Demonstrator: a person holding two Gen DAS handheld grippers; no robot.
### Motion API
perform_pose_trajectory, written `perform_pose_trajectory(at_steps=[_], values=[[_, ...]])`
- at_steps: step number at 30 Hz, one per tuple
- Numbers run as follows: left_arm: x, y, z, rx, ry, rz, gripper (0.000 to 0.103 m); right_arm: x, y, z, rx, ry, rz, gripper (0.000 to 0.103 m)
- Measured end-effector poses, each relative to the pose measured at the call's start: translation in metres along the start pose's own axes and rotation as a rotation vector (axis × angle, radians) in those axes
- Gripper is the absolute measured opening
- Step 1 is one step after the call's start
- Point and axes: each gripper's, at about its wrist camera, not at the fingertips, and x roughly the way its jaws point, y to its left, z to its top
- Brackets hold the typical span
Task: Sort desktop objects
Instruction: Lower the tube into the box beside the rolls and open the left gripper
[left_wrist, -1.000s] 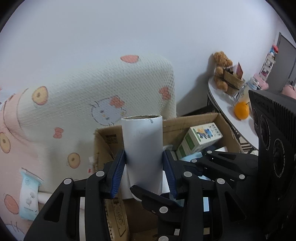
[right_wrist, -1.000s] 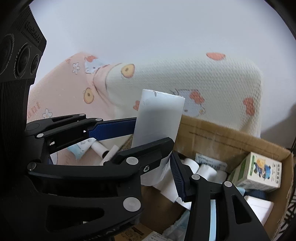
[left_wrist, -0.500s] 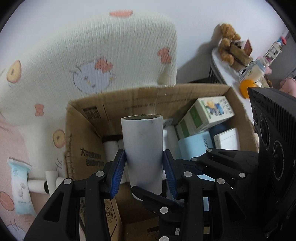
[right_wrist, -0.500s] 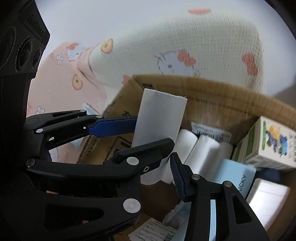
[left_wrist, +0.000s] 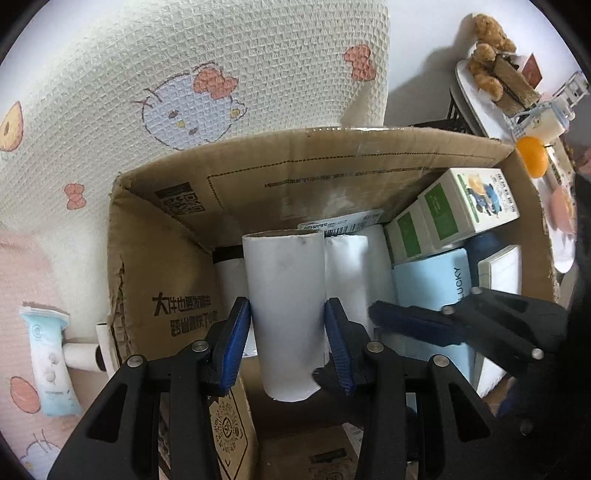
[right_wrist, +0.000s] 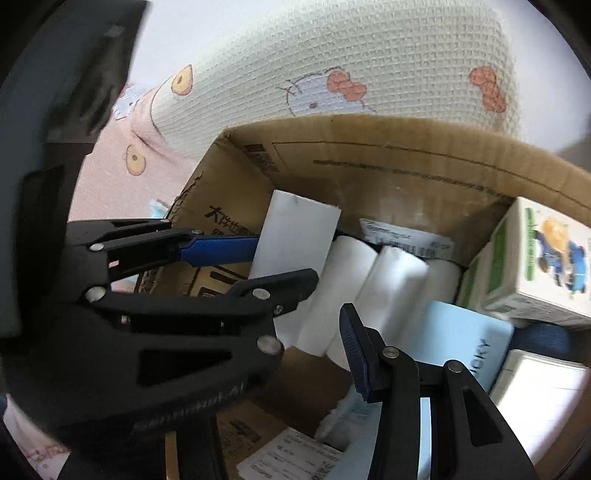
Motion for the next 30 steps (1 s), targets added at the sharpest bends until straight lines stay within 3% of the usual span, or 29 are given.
perform_pose_trajectory(at_steps=[13,18,23,28,29,30], values=[[0.024,-0.012,0.012,-0.009,0.116,0.148,0.045,-0.012,0.012,-0.017,-0.154,-0.001,-0.246,0.043],[0.026,-0.011,0.011,-0.019,0.113,0.154,0.045,-0.01,0.018,-0.021,-0.193,0.008,-0.266,0.043],[0.011,-0.016,0.006,0.008,0.033,0.199,0.045,-0.011,0.016,-0.019,-0.186,0.016,-0.286,0.043],[-0.006,-0.011,-0.007,0.013,-0.034,0.171,0.045,-0.012,0.02,-0.022,-0.209,0.028,-0.291,0.043],[-0.01,-0.007,-0.012,0.01,-0.054,0.156,0.043,-0.012,0.021,-0.023,-0.213,0.029,-0.285,0.043],[-0.014,-0.001,-0.015,0.006,-0.067,0.143,0.035,-0.013,0.024,-0.023,-0.218,0.029,-0.28,0.043]])
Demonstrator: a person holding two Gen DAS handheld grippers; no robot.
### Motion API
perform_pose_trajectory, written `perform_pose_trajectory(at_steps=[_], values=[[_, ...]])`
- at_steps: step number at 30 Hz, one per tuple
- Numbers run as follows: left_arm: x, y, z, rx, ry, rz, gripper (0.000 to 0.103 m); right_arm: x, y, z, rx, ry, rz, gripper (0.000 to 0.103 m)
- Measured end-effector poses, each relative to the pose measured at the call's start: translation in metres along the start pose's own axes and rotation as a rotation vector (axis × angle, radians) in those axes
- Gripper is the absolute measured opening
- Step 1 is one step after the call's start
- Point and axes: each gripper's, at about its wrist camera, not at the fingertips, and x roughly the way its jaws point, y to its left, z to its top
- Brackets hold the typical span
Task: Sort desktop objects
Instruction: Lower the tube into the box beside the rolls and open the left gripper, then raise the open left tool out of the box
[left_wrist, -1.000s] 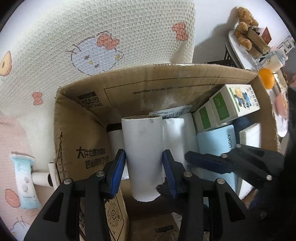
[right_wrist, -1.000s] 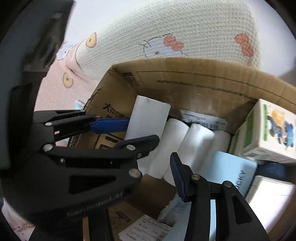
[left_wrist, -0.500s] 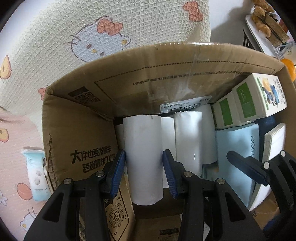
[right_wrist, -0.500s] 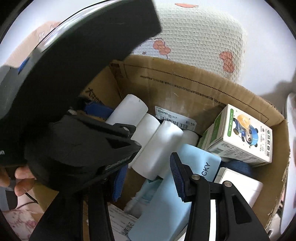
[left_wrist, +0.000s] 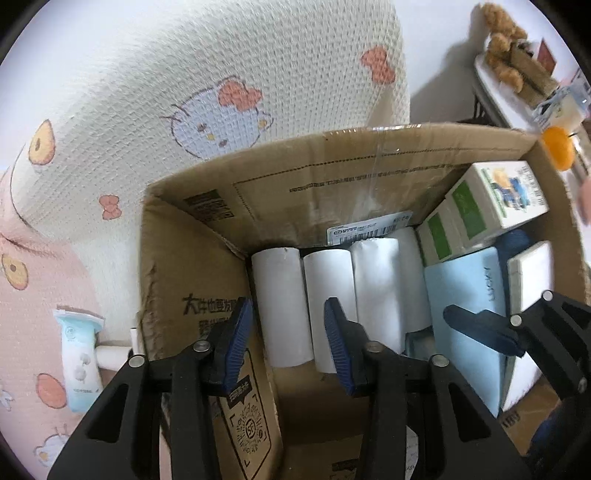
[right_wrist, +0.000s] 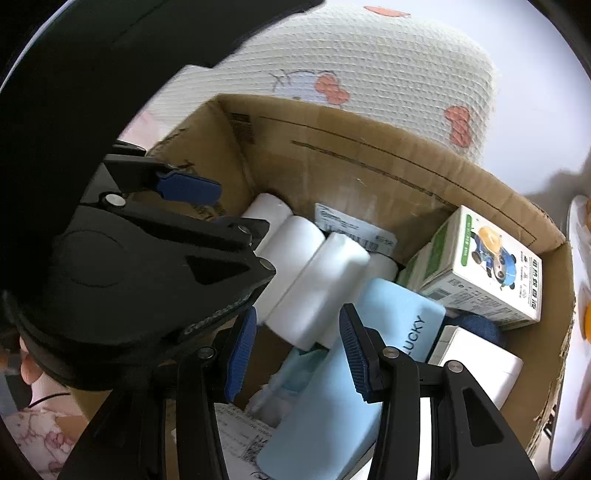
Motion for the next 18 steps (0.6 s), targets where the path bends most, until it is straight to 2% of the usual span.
perform_pose_trajectory(at_steps=[1,6,10,12,18], values=[[-0.004,0.001,0.003,-0.007,-0.013,-0.015,0.025,-0.002,0.001,-0.001,-0.007,-0.004,-0.001,0.043],[-0.018,0.028,-0.018,-0.07,-0.096,-0.138,0.013,-0.004,0.016,0.004,-0.046,-0.01,0.003,0.043],[-0.031,0.039,-0.028,-0.101,-0.169,-0.172,0.013,0.006,0.013,0.005,-0.025,0.037,0.055,0.043],[-0.036,0.045,-0.032,-0.122,-0.197,-0.199,0.013,0.017,0.024,0.009,-0.048,0.051,0.038,0.04],[-0.039,0.074,-0.046,-0.175,-0.267,-0.261,0.013,0.035,0.046,0.009,-0.144,0.139,-0.001,0.04]])
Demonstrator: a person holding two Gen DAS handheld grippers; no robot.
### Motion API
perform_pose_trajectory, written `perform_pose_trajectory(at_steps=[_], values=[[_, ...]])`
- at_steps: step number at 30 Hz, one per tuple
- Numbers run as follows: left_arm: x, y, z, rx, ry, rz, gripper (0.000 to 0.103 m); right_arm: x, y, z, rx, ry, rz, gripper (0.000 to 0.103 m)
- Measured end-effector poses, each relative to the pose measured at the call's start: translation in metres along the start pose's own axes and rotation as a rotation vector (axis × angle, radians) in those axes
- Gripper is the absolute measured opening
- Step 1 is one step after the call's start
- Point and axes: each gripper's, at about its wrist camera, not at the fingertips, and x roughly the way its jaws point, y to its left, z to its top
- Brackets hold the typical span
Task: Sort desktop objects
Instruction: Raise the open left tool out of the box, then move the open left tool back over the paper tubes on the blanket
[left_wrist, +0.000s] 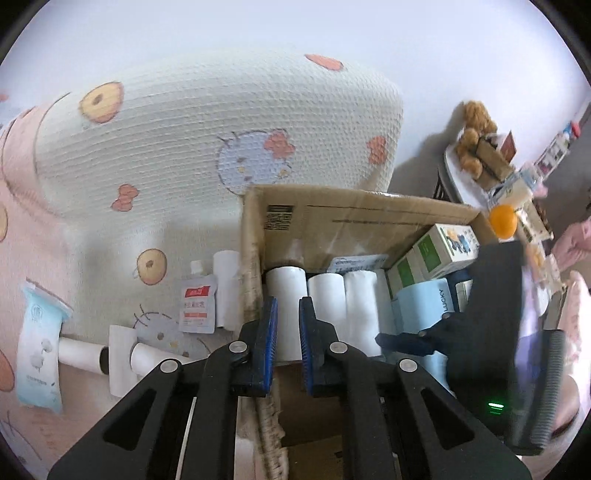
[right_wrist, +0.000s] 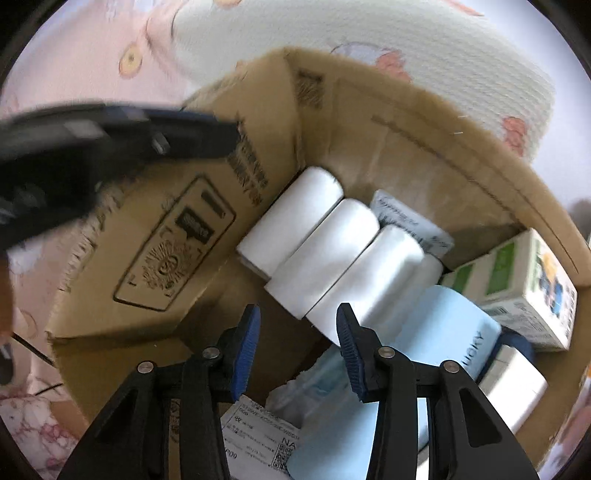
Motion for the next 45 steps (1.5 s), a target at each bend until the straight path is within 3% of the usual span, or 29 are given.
perform_pose_trajectory(at_steps=[5,9,13,18,25,31,34,39,45], values=[[-0.02,0.013,-0.011,-0.024,-0.058,-0.06,0.013,0.019,0.011,0.005,-0.05,0.086,-0.069,0.04],[-0.044,0.015,-0.018,0.003,-0.14,-0.011,0.013,0.024,0.012,0.011,-0.06,0.109,-0.155,0.04],[-0.062,0.026,-0.026,0.002,-0.201,0.101,0.013,0.031,0.01,0.017,-0.051,0.142,-0.189,0.04],[-0.068,0.056,-0.035,-0.077,-0.185,0.161,0.014,0.027,0.014,0.021,-0.047,0.13,-0.218,0.04],[-0.072,0.094,-0.052,-0.182,-0.164,0.24,0.019,-0.013,0.044,0.032,-0.091,0.019,-0.208,0.04],[-0.103,0.11,-0.055,-0.217,-0.242,0.282,0.019,-0.057,0.049,0.06,-0.128,-0.091,-0.264,0.04],[-0.124,0.121,-0.059,-0.241,-0.29,0.278,0.019,-0.086,0.072,0.062,-0.145,-0.143,-0.265,0.04],[-0.143,0.154,-0.077,-0.342,-0.326,0.271,0.019,-0.1,0.112,0.085,-0.188,-0.236,-0.231,0.04],[-0.134,0.207,-0.099,-0.499,-0.27,0.267,0.019,-0.102,0.144,0.088,-0.116,-0.403,-0.063,0.04]])
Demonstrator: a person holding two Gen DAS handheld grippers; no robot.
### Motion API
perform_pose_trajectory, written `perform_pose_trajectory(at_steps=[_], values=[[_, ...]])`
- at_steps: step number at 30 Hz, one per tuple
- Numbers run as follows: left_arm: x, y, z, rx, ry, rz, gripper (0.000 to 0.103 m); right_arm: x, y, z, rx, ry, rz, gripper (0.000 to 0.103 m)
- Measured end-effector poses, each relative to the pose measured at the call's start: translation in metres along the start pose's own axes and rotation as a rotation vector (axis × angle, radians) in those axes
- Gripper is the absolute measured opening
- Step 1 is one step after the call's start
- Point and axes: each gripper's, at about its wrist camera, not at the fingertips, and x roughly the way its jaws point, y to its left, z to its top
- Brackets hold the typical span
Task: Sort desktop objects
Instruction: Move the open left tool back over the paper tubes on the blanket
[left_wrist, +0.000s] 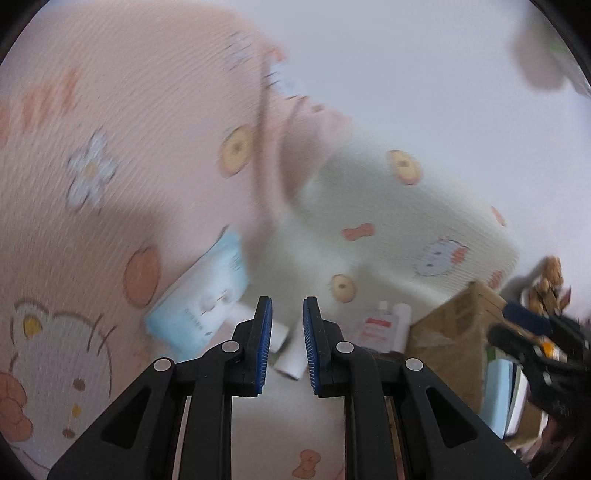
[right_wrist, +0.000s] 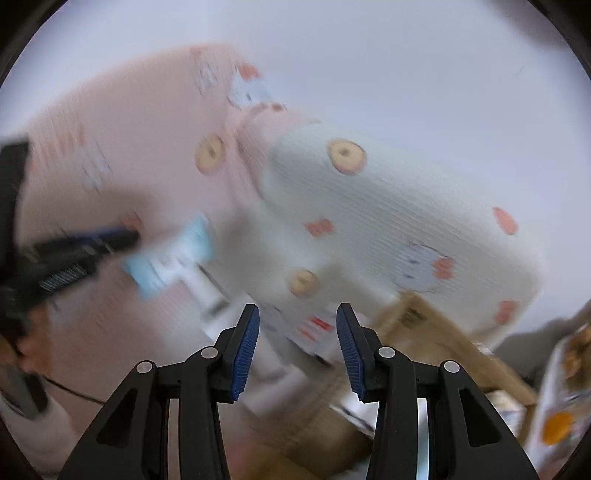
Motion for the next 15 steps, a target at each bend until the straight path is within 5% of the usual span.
perform_pose_trajectory(at_steps=[5,10,15], values=[[0.016,0.019,-0.005,-0.038,0.04,-0.016,0.019,0.023,0.018,0.0,0.047,0.008,0.062,0.04],[0.045,0.026,-0.017,-0.039,0.101,-0.044,0.049,0.063,0.035,-0.007,0.118,0.089,0.093,0.04],[0.077,0.038,-0.029,-0.109,0.185,-0.154,0.049,0.091,0.063,-0.014,0.051,0.157,0.095,0.04]])
